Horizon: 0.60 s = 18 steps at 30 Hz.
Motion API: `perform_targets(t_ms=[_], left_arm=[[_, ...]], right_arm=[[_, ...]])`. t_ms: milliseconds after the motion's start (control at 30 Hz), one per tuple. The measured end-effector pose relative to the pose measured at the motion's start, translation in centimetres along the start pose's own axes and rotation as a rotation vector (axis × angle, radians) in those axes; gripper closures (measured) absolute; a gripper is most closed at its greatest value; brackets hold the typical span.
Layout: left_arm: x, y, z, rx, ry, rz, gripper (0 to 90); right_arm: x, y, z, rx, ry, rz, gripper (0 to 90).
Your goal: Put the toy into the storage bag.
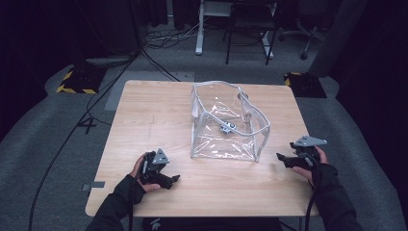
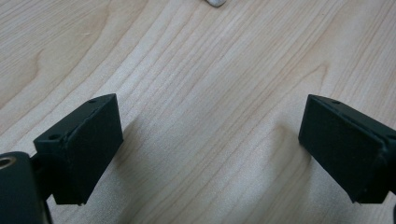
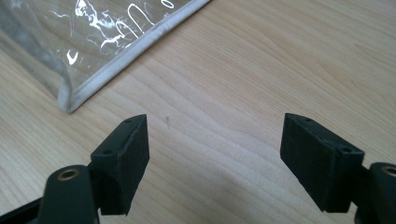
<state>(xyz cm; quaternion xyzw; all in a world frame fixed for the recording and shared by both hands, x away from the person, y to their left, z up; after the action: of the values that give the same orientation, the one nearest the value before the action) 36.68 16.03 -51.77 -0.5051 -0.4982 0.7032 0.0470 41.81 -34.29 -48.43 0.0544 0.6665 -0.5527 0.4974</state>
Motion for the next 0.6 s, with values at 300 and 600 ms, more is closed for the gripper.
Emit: perform_targets(t_ms=[300,600], left_arm=[[0.0,0.0,0.0,-0.001,0.000,0.001,6.5],[0.0,0.0,0.0,0.002,-0.001,0.000,6.5]], right_arm=[[0.9,-0.4,-0.2,-0.005,-0.009,-0.001,24.1],[2.1,-0.9,-0.5,-0.004,-0.021,0.001,23.3]])
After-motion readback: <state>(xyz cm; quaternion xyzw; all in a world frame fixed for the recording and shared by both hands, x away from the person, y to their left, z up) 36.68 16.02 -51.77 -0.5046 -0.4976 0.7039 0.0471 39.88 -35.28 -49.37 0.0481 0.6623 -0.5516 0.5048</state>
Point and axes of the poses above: each handheld gripper's, and its own axes: y roughly forward along the jaws, x roughly out of its underside, z roughly to its right, the point moved 2 cm from there along y, roughly forward along the jaws, and after that the axes turned 2 degrees about -x, right-handed, at the moved point
